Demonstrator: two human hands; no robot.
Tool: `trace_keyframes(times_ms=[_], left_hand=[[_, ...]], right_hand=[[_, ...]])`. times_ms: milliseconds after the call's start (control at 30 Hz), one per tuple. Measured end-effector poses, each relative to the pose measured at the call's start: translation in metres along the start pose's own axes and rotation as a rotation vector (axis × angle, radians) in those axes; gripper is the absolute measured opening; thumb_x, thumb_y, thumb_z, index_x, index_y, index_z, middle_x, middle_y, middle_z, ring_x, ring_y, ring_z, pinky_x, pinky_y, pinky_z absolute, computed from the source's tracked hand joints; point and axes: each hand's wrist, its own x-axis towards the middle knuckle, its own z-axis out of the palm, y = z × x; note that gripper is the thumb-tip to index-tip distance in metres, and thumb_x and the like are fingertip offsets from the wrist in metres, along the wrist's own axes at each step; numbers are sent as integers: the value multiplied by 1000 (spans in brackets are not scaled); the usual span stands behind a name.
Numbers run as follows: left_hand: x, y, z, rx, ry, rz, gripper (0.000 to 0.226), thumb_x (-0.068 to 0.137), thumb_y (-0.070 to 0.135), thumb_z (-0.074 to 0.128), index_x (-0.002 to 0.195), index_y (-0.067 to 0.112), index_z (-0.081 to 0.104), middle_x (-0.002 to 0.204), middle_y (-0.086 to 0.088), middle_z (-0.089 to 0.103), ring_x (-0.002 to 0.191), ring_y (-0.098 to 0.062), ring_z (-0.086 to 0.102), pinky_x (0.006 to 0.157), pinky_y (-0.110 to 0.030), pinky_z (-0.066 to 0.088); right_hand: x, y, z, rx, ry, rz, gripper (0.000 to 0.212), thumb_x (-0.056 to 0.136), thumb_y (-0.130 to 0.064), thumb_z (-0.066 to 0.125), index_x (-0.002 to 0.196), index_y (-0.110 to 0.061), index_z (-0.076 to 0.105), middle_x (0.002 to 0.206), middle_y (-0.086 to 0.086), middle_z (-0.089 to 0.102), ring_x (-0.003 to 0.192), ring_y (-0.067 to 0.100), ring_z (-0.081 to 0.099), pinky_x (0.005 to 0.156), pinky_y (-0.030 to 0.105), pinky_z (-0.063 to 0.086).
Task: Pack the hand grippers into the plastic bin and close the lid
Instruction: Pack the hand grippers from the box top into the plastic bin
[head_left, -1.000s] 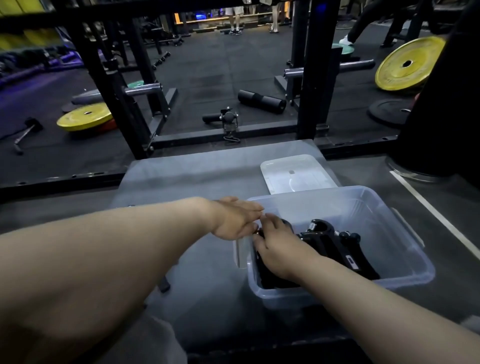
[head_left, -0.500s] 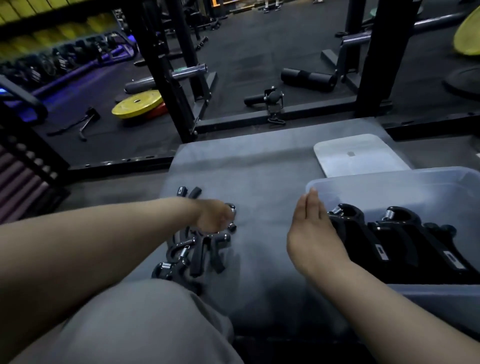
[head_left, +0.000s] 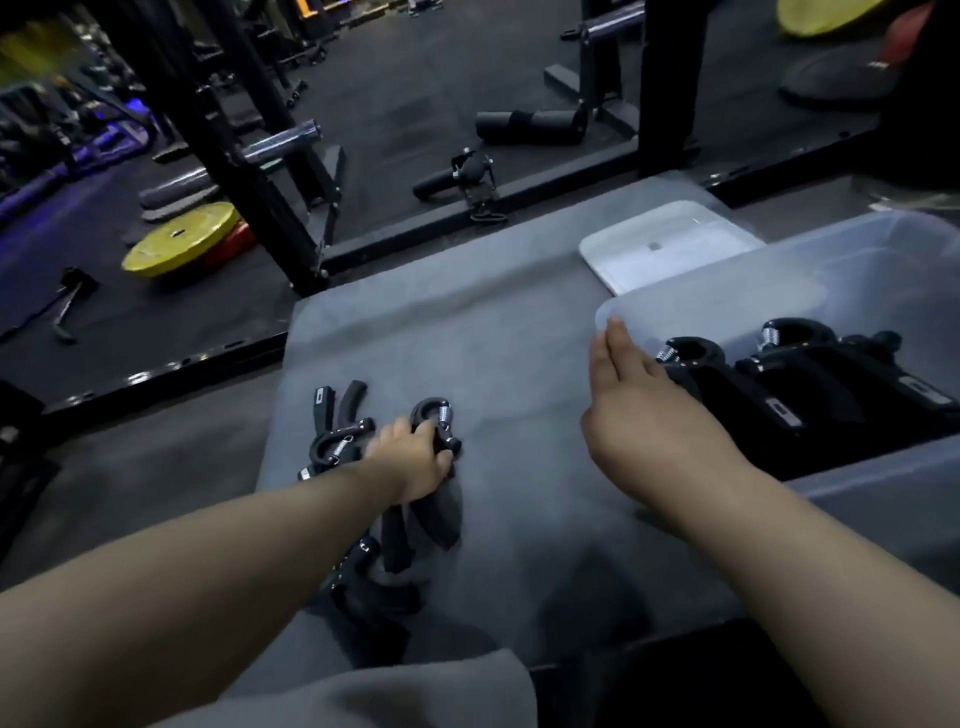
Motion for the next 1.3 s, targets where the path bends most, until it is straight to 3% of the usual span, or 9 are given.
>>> trace_keyframes(times_ms=[200, 367, 500, 633, 800, 933, 1100, 1167, 1300], left_hand=[[13, -2, -11, -131, -47, -201, 77, 82, 60, 62, 137, 7, 48, 136, -17, 54, 126, -36, 51, 105, -39, 42], [6, -10, -16, -133, 39, -320, 81, 49, 66, 71, 117, 22, 63, 122, -7, 61, 117, -30, 58, 97, -40, 43], [0, -12, -23, -148, 170, -240, 66, 61, 61, 74, 113, 25, 56, 122, -6, 50, 118, -29, 54, 101, -46, 37], [-1, -14, -24, -343, 270, -53, 19, 85, 31, 62, 91, 21, 47, 103, -9, 53, 104, -37, 59, 90, -45, 48], [-9, 8, -43, -321, 359, -17, 21, 94, 37, 48, 93, 18, 38, 88, -13, 63, 86, -41, 61, 79, -43, 49], [-7, 47, -73, -853, 234, -40, 31, 84, 31, 57, 100, 5, 53, 80, -19, 68, 54, -32, 66, 41, -36, 51], [-22, 99, -111, -1266, -16, 28, 32, 87, 19, 61, 110, 8, 40, 78, -14, 56, 63, -27, 57, 46, -28, 50], [-37, 113, -127, -1299, -151, 49, 21, 91, 24, 57, 101, 7, 50, 75, -12, 56, 65, -27, 55, 50, -27, 52], [-61, 129, -157, -1286, -358, 66, 32, 89, 41, 54, 86, 9, 59, 70, -9, 56, 67, -27, 56, 76, -38, 50]], right_hand=[[3, 0, 1, 69, -8, 25, 68, 97, -10, 32, 155, -7, -5, 161, 10, -19, 148, 30, 11, 116, 35, 19], [0, -2, 1, 39, 19, 19, 67, 98, -15, 31, 155, -5, -4, 161, 12, -19, 146, 30, 15, 115, 36, 23], [-1, -4, 2, 13, 37, 29, 66, 99, -15, 30, 154, -3, -4, 161, 14, -18, 144, 32, 19, 113, 38, 27], [2, -5, 2, 27, 18, 40, 67, 97, -12, 30, 154, -4, -5, 161, 12, -20, 145, 32, 18, 113, 38, 27], [0, -4, 1, 71, 9, 46, 67, 98, -12, 30, 155, -6, -5, 161, 9, -22, 146, 32, 15, 114, 39, 27], [-1, -2, 3, 110, 22, 37, 68, 97, -10, 31, 155, -6, -4, 161, 9, -21, 146, 33, 16, 113, 39, 27], [0, 4, 2, 226, 11, 24, 68, 97, -10, 32, 156, -11, -3, 161, 2, -21, 148, 30, 11, 115, 38, 23], [0, 5, 2, 241, 8, 11, 69, 97, -10, 33, 156, -10, -2, 161, 4, -21, 148, 31, 11, 115, 37, 22], [2, 4, 1, 254, -5, -3, 69, 98, -11, 34, 155, -9, -4, 161, 5, -22, 148, 31, 10, 116, 36, 21]])
